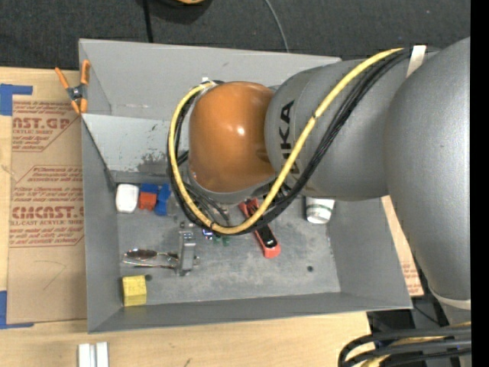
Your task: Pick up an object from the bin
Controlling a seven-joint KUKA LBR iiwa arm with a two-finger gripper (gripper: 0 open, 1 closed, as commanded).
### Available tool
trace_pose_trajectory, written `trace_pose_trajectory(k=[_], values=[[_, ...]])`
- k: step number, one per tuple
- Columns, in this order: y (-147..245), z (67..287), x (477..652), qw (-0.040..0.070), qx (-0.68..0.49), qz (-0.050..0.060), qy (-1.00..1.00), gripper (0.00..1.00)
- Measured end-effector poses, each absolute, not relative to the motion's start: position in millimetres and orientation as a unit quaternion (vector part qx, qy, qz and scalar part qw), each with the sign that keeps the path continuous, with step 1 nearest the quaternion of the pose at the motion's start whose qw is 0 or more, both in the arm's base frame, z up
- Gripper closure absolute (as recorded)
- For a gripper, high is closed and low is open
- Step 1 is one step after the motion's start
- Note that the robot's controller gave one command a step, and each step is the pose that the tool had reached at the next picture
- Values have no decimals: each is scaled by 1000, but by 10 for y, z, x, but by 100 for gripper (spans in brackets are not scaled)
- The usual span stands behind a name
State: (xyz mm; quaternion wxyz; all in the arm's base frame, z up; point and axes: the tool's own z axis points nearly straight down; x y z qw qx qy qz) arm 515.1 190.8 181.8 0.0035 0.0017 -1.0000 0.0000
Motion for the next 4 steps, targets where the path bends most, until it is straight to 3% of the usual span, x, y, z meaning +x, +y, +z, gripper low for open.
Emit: trace_pose_trajectory(k=[1, 2, 3, 4], values=[[1898, 1863, 5171, 0, 0, -1, -1000, 0], [2121, 1309, 5124, -2, -26, -2, -1000, 0], [2310, 1150, 5028, 3, -15, 0, -1000, 0], [1777, 1388, 4987, -1, 14, -1, -1000, 0]])
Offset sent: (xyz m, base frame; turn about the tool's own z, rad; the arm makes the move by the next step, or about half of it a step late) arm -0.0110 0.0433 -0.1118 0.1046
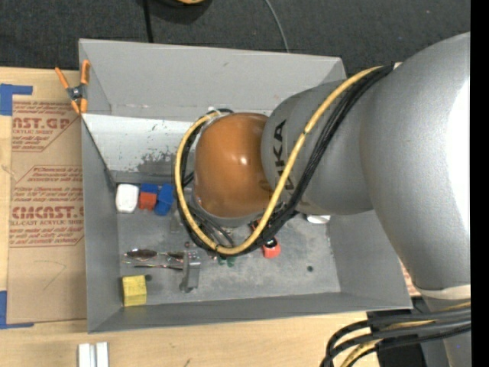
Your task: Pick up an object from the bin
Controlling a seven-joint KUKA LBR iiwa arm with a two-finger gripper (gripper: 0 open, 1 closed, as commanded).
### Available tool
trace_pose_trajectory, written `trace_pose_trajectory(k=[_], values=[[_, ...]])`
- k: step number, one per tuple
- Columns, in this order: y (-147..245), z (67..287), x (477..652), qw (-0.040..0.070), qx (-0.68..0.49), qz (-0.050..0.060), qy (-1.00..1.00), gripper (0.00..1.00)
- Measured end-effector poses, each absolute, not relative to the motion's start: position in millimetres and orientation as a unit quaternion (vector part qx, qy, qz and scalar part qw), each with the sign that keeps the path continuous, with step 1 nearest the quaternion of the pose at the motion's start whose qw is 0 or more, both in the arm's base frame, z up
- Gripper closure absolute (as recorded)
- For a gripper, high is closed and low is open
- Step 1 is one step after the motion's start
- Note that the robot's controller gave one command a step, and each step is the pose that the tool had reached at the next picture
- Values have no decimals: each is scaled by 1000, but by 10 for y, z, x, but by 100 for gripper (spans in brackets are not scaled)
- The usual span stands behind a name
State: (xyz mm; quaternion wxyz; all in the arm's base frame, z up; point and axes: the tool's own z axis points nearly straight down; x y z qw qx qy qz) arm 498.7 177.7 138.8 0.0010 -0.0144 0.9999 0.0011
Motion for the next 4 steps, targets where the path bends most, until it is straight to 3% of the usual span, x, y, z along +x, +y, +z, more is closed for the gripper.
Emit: trace_pose_trajectory(k=[1, 2, 4], values=[[1954, 799, 5009, 0, 53, 2, 999, 0], [1732, 697, 4899, 1, -60, 1, 998, 100], [1732, 712, 4896, 1, -60, 2, 998, 100]])
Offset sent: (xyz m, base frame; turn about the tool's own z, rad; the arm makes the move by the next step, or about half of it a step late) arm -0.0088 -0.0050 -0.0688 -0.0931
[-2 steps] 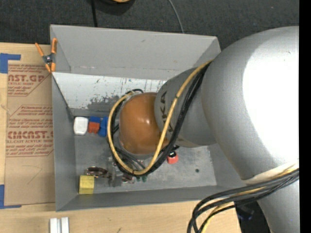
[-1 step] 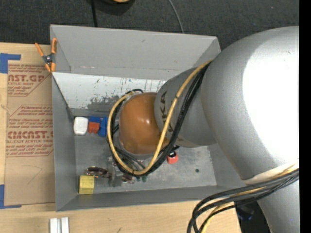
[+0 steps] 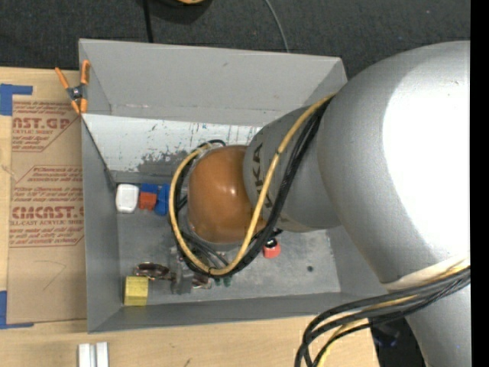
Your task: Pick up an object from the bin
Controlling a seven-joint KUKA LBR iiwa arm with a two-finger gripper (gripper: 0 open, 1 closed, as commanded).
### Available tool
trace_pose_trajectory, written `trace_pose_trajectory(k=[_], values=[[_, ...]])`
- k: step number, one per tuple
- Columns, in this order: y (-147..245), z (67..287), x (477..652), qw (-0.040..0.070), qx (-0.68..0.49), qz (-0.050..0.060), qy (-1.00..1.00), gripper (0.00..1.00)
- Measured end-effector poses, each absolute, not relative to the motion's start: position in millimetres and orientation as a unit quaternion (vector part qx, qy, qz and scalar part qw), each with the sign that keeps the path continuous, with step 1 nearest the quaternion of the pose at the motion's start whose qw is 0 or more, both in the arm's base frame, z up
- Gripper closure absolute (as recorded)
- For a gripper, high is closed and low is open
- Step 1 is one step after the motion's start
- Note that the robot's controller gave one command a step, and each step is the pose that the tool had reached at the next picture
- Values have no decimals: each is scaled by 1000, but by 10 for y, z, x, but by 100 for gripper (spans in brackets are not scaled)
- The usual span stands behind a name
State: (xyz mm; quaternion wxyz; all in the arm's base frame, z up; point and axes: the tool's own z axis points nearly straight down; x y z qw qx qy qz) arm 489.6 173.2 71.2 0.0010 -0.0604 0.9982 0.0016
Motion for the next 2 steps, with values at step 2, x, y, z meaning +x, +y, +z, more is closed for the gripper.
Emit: trace_pose_trajectory(k=[2], values=[[1725, 989, 4866, -4, -61, 0, 998, 100]])
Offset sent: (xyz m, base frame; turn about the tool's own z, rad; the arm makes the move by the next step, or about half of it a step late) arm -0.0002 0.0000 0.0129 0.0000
